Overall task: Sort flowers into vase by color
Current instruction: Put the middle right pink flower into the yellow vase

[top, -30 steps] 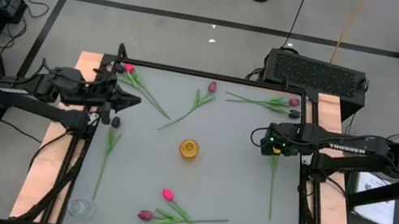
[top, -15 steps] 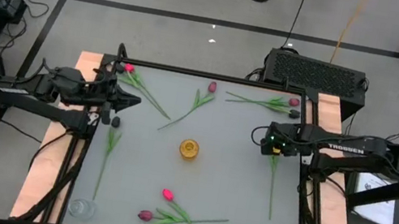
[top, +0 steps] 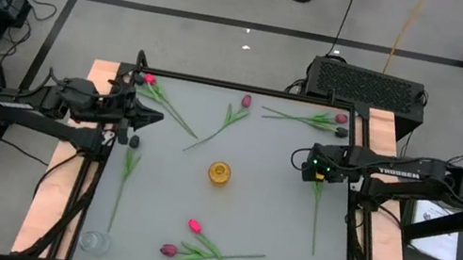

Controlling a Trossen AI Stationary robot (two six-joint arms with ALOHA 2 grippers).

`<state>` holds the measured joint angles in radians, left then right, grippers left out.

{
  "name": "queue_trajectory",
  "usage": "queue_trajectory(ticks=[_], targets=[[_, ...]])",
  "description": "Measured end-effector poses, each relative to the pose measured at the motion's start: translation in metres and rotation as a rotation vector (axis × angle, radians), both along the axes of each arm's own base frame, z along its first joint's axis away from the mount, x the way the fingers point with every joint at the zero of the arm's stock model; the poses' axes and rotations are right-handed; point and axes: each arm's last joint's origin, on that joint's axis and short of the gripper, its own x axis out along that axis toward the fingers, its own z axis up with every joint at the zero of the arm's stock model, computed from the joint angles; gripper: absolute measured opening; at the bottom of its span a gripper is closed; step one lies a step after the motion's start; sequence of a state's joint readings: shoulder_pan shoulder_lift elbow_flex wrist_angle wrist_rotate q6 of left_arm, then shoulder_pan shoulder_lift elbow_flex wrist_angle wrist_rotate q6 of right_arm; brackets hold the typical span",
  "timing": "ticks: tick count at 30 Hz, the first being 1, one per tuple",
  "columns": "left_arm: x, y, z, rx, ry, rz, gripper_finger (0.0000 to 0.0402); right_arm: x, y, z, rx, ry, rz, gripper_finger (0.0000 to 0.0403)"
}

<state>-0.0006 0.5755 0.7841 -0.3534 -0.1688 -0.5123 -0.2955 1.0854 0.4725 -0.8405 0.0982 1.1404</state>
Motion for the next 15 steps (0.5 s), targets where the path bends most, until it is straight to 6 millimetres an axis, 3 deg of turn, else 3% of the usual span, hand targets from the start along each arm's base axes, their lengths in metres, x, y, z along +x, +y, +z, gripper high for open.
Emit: queue_trajectory(ticks=[15], targets=[[0.0000,0.0000,0.0000,0.000,0.000,0.000,0.0026,-0.0001,-0.0003,-0.0006,-0.012,0.003,0.025,0.0125]])
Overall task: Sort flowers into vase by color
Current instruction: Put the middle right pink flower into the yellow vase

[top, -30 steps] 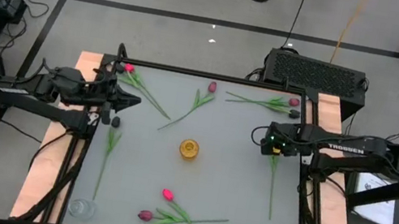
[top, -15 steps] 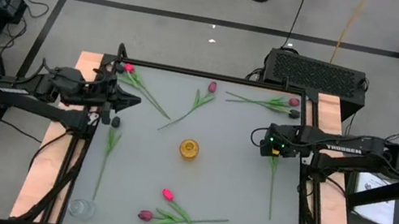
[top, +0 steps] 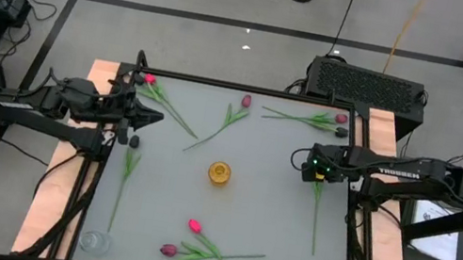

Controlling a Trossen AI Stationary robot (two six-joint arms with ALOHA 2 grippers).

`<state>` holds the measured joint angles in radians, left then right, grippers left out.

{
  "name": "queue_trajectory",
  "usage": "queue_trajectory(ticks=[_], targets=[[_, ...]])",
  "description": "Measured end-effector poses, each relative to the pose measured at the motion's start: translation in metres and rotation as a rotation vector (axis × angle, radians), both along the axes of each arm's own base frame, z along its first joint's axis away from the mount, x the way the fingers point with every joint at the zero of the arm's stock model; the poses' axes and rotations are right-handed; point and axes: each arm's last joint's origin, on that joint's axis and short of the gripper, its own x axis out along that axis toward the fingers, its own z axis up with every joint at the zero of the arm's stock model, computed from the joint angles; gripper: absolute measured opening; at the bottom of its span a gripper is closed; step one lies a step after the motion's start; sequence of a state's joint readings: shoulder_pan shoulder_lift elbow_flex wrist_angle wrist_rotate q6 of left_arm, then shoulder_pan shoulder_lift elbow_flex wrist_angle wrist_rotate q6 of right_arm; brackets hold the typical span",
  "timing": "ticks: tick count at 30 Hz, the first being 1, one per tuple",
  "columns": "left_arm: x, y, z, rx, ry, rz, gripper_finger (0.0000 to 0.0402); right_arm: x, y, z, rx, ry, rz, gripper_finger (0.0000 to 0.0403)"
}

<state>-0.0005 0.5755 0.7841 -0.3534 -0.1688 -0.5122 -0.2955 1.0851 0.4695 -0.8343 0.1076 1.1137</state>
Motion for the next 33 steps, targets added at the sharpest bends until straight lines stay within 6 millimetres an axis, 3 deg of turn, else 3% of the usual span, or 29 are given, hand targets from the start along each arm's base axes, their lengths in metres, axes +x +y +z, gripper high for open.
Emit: queue_trajectory(ticks=[6,14,26,33], targets=[[0.0000,0.0000,0.0000,0.000,0.000,0.000,0.0026,-0.0050,0.0024,-0.0104,0.032,0.003,-0.001,0.0125],[0.0000,0.0000,0.0000,0.000,0.000,0.000,0.0026,-0.0008,0.0012,-0.0091,0.022,-0.038,0.004,0.0122],[0.0000,0.0000,0.0000,0.000,0.000,0.000,0.0026,-0.0002,0.0020,-0.0091,0.045,-0.045,0.040,0.0012],[0.0000,0.0000,0.0000,0.000,0.000,0.000,0.0026,-0.0002,0.0020,-0.0091,0.045,-0.044,0.046,0.0003]])
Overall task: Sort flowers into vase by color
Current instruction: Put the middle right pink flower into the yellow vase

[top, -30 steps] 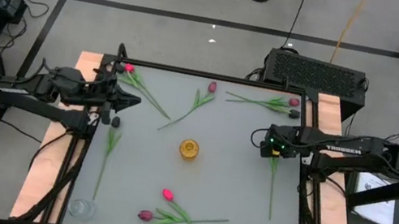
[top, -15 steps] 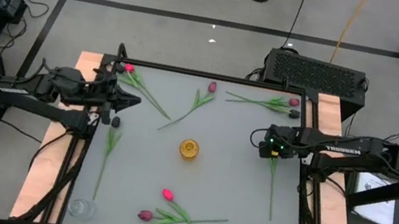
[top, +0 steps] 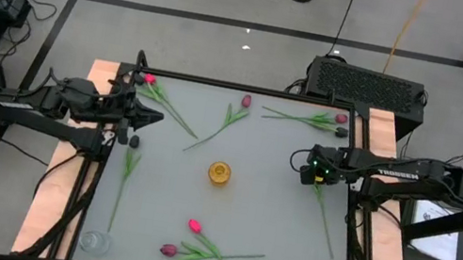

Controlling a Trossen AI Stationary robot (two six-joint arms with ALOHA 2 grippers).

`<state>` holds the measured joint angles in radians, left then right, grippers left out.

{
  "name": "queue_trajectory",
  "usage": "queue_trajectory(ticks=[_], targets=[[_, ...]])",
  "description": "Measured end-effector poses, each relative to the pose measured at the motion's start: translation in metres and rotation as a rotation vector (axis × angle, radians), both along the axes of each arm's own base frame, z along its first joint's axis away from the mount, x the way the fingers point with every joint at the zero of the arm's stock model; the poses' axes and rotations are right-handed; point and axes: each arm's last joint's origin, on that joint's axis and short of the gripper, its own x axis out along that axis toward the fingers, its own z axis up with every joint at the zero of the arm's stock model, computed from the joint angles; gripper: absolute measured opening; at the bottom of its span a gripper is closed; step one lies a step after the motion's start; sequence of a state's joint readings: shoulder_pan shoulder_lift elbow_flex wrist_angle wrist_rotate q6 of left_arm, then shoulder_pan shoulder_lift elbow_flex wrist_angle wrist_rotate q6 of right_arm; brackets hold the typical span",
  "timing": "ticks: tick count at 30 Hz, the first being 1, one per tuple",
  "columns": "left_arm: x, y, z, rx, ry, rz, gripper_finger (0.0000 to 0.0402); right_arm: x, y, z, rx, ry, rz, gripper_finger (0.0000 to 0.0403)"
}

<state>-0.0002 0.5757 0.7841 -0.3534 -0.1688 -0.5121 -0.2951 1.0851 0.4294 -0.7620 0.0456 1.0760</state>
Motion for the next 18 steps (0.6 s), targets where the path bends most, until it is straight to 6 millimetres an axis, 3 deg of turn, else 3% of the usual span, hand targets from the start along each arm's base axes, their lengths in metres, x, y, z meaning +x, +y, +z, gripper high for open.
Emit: queue_trajectory(ticks=[18], targets=[[0.0000,0.0000,0.0000,0.000,0.000,0.000,0.0026,0.0010,0.0011,0.0004,0.038,-0.017,0.033,0.0000]])
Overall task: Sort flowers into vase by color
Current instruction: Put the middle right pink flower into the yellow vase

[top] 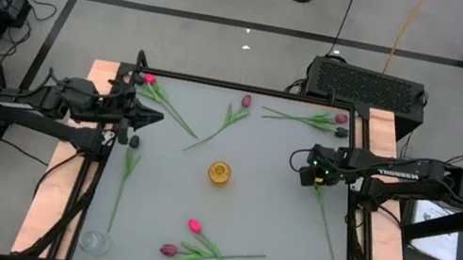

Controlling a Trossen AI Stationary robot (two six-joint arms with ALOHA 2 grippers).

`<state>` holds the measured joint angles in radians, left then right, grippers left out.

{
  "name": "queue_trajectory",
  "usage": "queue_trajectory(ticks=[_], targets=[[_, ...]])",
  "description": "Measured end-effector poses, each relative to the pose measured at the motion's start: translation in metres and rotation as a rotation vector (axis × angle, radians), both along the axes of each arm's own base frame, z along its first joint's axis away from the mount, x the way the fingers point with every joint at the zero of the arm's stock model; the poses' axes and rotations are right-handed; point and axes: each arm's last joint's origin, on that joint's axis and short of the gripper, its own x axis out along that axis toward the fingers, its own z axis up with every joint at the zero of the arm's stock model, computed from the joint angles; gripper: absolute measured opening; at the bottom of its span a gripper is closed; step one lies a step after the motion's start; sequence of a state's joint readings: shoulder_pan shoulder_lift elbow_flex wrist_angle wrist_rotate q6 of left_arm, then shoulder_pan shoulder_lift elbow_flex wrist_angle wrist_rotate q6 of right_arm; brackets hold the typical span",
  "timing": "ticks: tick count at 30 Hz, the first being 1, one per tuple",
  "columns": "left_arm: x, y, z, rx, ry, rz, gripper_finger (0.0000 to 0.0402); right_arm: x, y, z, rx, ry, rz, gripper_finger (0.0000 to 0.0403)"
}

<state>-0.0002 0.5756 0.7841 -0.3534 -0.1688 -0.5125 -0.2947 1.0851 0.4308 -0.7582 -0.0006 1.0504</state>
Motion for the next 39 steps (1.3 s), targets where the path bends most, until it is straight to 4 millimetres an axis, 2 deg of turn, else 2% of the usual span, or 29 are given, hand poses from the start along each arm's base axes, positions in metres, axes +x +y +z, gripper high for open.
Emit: queue_trajectory(ticks=[10,16,23,39], targets=[[0.000,0.000,0.000,0.000,0.000,0.000,0.0026,0.001,0.001,0.007,-0.015,-0.075,0.007,0.0000],[0.000,0.000,0.000,0.000,0.000,0.000,0.0026,0.006,-0.001,0.027,-0.050,-0.145,0.031,0.0000],[0.000,0.000,0.000,0.000,0.000,0.000,0.0026,0.022,-0.006,0.065,-0.139,-0.238,0.086,0.0000],[0.000,0.000,0.000,0.000,0.000,0.000,0.0026,0.046,-0.015,0.176,-0.408,-0.544,0.265,0.0000]])
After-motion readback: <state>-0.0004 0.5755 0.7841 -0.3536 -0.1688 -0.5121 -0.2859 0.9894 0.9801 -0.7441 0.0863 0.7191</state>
